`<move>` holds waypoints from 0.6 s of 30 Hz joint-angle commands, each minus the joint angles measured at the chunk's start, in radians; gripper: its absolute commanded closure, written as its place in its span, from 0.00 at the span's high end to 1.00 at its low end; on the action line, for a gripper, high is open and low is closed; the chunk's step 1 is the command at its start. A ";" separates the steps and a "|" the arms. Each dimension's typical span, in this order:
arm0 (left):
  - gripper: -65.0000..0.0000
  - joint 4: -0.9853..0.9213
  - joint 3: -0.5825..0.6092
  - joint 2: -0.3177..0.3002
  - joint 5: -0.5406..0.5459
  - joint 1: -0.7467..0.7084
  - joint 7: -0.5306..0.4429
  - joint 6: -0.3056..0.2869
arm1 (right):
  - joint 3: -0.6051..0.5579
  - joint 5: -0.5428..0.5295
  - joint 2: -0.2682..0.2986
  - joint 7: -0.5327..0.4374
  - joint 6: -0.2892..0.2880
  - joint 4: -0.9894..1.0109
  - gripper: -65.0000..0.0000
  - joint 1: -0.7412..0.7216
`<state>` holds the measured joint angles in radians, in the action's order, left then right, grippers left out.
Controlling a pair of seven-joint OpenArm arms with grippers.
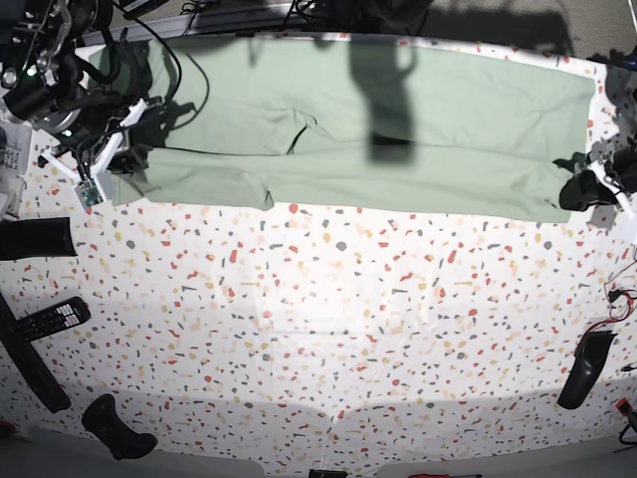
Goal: Fold the T-shirt properly
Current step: 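Lay the folded edge down along the hem with both grippers, then hold the strip ends with both grippers and smooth them flat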
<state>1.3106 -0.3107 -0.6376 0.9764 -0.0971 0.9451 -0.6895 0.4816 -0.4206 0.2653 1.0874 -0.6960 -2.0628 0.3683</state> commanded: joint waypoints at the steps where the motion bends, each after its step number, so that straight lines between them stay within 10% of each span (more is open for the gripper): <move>1: 0.00 0.029 -0.011 -0.027 0.021 0.011 0.009 -0.009 | 0.007 -0.011 0.011 -0.001 -0.002 -0.021 0.00 -0.004; 8: 0.00 0.093 -0.011 -0.029 0.021 0.011 0.168 -0.009 | 0.007 -0.111 0.011 0.033 -0.002 -0.021 0.02 0.013; 13: 0.00 0.097 -0.011 -0.028 0.021 0.011 0.266 -0.009 | 0.007 -0.114 0.011 0.032 -0.002 -0.021 0.44 0.035; 18: 0.00 0.097 -0.011 -0.028 0.021 0.011 0.298 -0.009 | 0.007 -0.113 0.012 -0.014 -0.002 -0.021 0.52 0.028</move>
<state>1.3914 -0.3107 -0.6407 0.9764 -0.0967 1.2407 -0.6899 0.4824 -0.5247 0.2657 1.0904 -0.6960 -2.0636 0.4015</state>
